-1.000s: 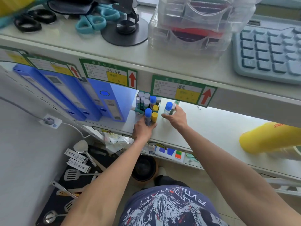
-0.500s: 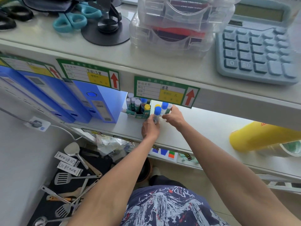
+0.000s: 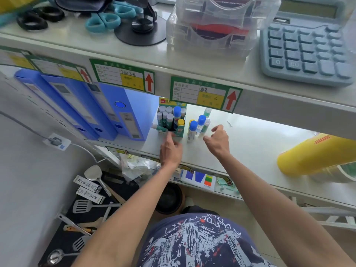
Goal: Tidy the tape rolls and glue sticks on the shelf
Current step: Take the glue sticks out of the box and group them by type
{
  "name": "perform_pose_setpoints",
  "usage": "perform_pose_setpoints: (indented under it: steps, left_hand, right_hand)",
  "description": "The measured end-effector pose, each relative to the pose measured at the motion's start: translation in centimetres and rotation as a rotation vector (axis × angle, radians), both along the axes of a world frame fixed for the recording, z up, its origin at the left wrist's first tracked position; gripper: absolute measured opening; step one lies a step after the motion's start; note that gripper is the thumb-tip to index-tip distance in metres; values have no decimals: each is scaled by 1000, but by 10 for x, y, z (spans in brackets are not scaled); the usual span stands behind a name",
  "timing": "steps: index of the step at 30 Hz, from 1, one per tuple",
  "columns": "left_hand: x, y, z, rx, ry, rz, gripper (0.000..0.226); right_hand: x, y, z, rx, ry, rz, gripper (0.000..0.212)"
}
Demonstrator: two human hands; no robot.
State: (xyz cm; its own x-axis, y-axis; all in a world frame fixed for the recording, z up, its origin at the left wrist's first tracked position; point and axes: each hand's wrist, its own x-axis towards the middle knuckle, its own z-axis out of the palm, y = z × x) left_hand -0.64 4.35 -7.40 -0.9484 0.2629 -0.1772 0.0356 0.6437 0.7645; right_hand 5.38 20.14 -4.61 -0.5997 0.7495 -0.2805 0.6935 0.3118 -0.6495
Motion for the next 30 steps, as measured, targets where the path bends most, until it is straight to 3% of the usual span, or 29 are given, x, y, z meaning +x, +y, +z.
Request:
perform_pose_setpoints:
  steps: [3,6,9,11,18,23,28,30]
  left_hand:
    - [-20,-12,3,-96,114,-22,43]
    - [-36,-16,0,-202,73,-131,38]
    - [-38,-19,-3,-205,89,-157,29]
    - [-35,-20,-4,-182,104,-140,23]
    - [-23,-29,-12,-119,38,-104,25]
    - [-17,-42,2,-97,38,-123,27]
    - [-28,-44,30,21,237,-44,16]
    - [-38,-37,43,59,284,-78,23]
  right_hand:
    - [5,-16,6,51,-64,113,18]
    - [3,-37,12,-62,-68,389,20]
    - [-3,-63,17,-25,30,524,16]
    - [-8,-74,14,13,98,491,10]
    - [-23,-90,9,216,235,390,23]
    - [-31,-92,13,270,186,348,28]
    - [-37,-96,18,348,124,332,19]
    - [-36,-95,20,363,98,317,20]
